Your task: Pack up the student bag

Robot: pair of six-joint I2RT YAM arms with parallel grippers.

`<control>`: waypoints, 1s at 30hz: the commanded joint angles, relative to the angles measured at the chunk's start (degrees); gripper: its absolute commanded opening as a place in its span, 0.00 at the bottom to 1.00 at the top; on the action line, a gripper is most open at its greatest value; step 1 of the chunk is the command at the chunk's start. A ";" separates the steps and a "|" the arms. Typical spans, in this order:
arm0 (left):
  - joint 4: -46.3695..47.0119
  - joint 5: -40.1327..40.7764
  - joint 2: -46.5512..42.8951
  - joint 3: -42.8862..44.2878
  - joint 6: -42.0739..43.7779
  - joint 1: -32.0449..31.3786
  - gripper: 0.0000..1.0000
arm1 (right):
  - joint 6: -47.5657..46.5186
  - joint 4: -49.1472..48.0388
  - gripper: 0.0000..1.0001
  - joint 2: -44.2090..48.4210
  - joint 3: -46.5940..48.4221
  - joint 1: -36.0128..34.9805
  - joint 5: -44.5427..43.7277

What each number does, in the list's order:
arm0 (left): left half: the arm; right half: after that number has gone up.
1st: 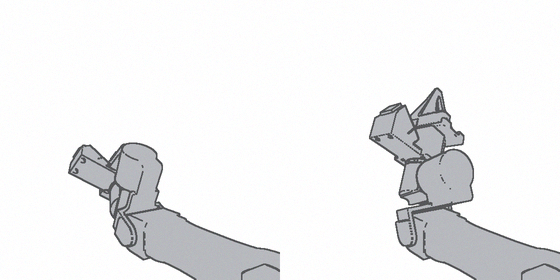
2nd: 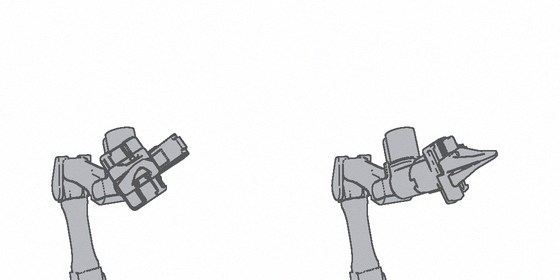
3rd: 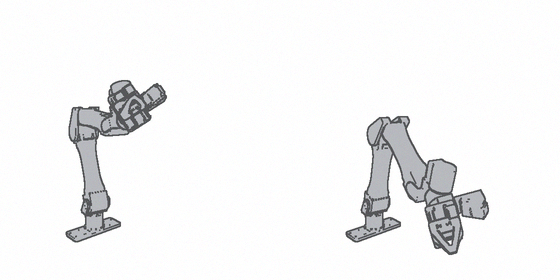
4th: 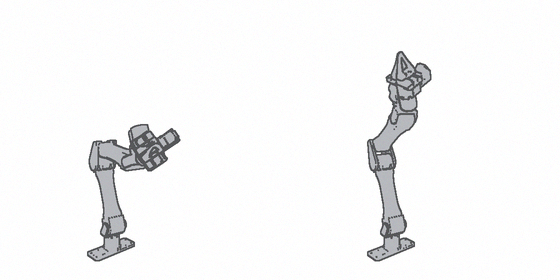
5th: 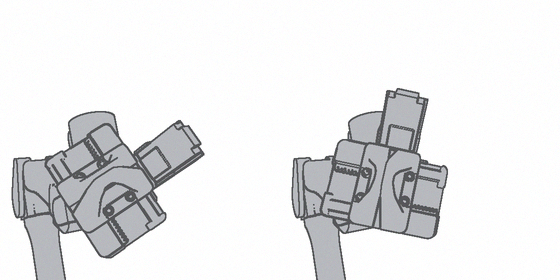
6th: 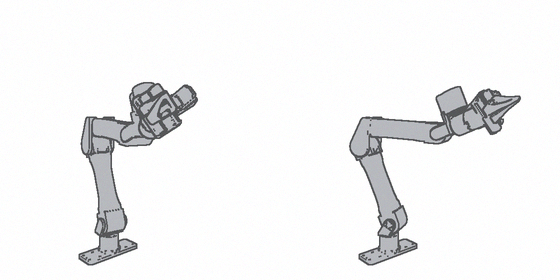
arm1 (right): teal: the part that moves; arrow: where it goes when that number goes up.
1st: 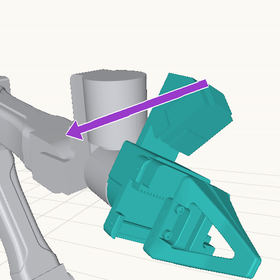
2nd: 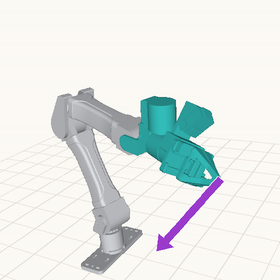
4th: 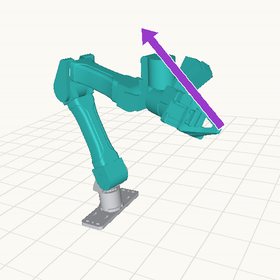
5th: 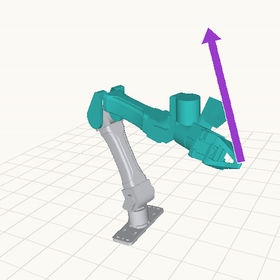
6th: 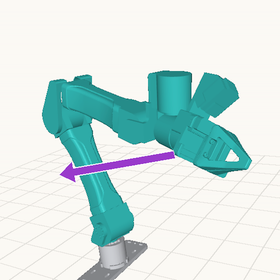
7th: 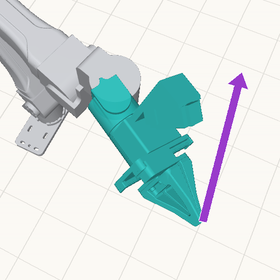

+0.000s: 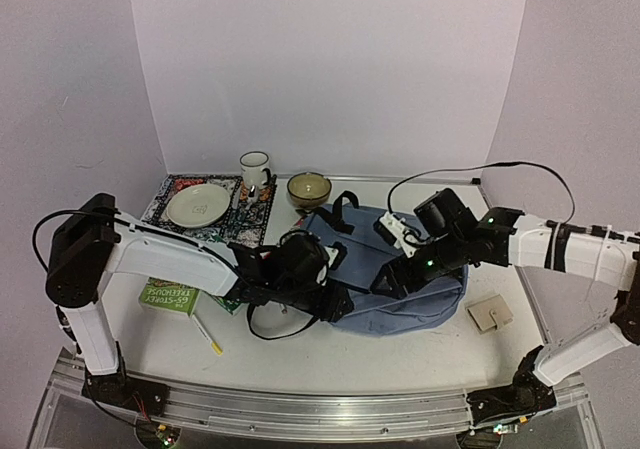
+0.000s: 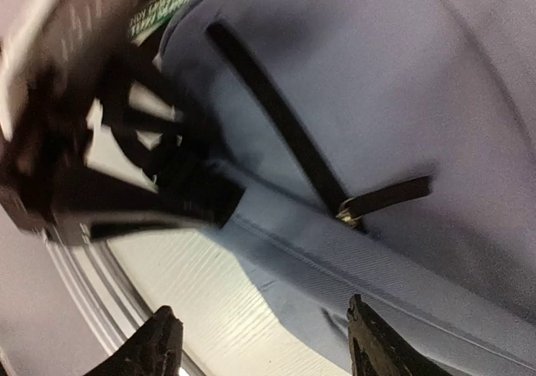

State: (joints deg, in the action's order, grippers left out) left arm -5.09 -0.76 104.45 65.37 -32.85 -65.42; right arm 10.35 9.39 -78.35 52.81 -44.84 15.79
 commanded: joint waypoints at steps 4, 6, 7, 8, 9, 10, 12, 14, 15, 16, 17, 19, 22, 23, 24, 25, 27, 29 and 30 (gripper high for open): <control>2.02 0.12 4.15 2.89 2.06 -6.55 0.55 | 13.90 0.00 0.69 -2.87 1.21 2.18 -19.02; 2.11 1.37 4.09 2.39 2.68 -7.99 0.54 | 16.02 -0.10 0.69 -4.40 0.41 2.22 -20.88; 2.14 2.40 3.84 2.02 2.84 -8.50 0.54 | 17.07 -0.30 0.69 -4.86 -0.22 2.22 -21.65; 2.11 3.00 3.47 1.60 2.82 -8.69 0.54 | 18.24 -0.88 0.68 -5.07 -1.08 2.24 -22.16; 2.05 3.78 2.83 1.17 2.80 -8.74 0.54 | 19.21 -1.58 0.68 -5.01 -2.32 2.25 -22.57; 2.01 4.73 2.16 0.90 2.79 -8.74 0.55 | 20.41 -2.45 0.68 -4.80 -3.46 2.23 -23.07; 1.96 7.04 0.48 1.01 3.16 -8.73 0.57 | 22.67 -3.89 0.66 -4.21 -5.94 2.25 -24.28; 1.35 9.66 -1.21 2.22 3.86 -8.69 0.60 | 24.88 -5.45 0.62 -2.85 -8.67 2.23 -25.05; 0.74 10.93 -1.67 3.32 4.22 -8.61 0.62 | 25.73 -6.15 0.61 -1.95 -9.91 2.22 -25.16; -0.04 12.03 -1.59 4.54 4.50 -8.33 0.63 | 26.29 -6.34 0.61 -0.63 -10.58 2.22 -25.07; -0.84 13.05 -1.40 5.76 4.73 -7.99 0.63 | 26.81 -6.42 0.61 0.80 -11.13 2.22 -25.07; -2.16 14.18 -0.55 7.85 4.67 -6.74 0.65 | 27.86 -5.47 0.65 4.40 -11.56 2.22 -26.13; -2.67 13.48 1.30 10.47 4.64 -5.03 0.67 | 30.63 -1.88 0.74 8.43 -12.04 2.32 -30.44; -2.72 13.14 2.06 11.45 4.71 -4.58 0.68 | 31.81 -0.33 0.77 9.35 -12.32 2.53 -31.96; -2.79 12.60 2.93 12.56 4.94 -4.19 0.68 | 33.12 0.99 0.80 9.95 -12.73 2.85 -33.07; -2.91 12.02 3.88 13.81 5.28 -3.87 0.68 | 34.62 2.20 0.85 10.49 -13.31 3.24 -34.04; -3.54 11.56 6.22 16.70 6.31 -3.64 0.69 | 37.28 3.05 0.91 11.30 -15.17 4.11 -34.76; -4.71 11.03 8.68 19.82 7.11 -3.41 0.70 | 39.35 3.12 0.98 11.57 -16.82 4.90 -34.46; -5.30 10.73 10.00 21.30 7.46 -3.27 0.70 | 40.43 3.05 0.98 11.42 -17.58 5.21 -34.83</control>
State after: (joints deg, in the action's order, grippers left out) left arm -7.60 10.65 109.60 80.20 -27.97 -68.76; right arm 44.39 6.72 -66.89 38.82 -40.93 -15.14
